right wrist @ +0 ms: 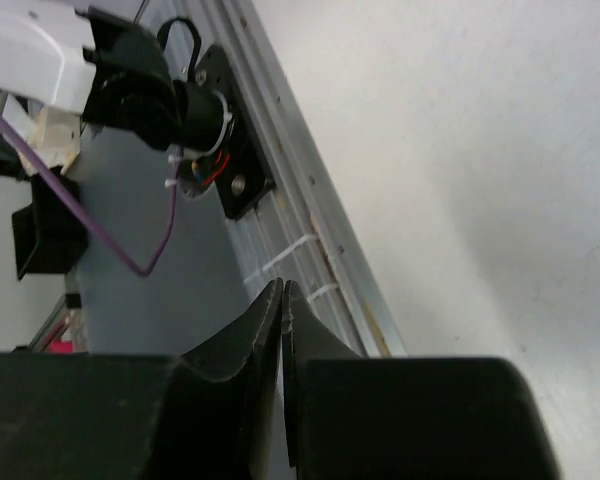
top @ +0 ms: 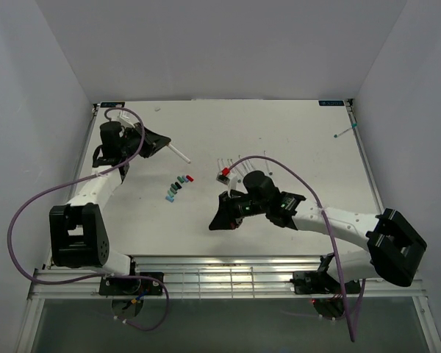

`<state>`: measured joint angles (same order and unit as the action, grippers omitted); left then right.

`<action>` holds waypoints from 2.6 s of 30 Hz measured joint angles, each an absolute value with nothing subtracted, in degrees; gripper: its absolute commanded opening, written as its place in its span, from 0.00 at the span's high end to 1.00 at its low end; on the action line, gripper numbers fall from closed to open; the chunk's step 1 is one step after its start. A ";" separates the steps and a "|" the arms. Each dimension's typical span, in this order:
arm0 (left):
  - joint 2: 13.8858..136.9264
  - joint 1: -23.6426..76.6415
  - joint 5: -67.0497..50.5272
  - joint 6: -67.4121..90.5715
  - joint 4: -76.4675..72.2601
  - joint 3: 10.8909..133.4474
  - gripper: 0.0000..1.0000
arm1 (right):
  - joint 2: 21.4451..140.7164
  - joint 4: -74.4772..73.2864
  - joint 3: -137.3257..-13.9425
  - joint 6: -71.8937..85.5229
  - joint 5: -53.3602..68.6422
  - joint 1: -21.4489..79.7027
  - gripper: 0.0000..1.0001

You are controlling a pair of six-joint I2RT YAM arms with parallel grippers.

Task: Open the pen caps

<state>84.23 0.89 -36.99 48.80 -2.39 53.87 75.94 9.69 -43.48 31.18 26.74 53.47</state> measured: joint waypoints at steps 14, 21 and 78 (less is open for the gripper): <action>80.07 0.12 -36.21 48.93 -6.42 50.39 1.00 | 87.55 -5.28 -62.83 21.19 25.61 49.32 0.38; 73.97 0.12 -43.13 49.58 -6.07 47.03 1.00 | 98.15 -7.27 -75.05 14.66 28.08 41.78 0.43; 78.37 6.13 -44.45 49.23 -4.34 46.13 1.00 | 104.07 0.21 -78.52 17.56 24.88 46.44 0.92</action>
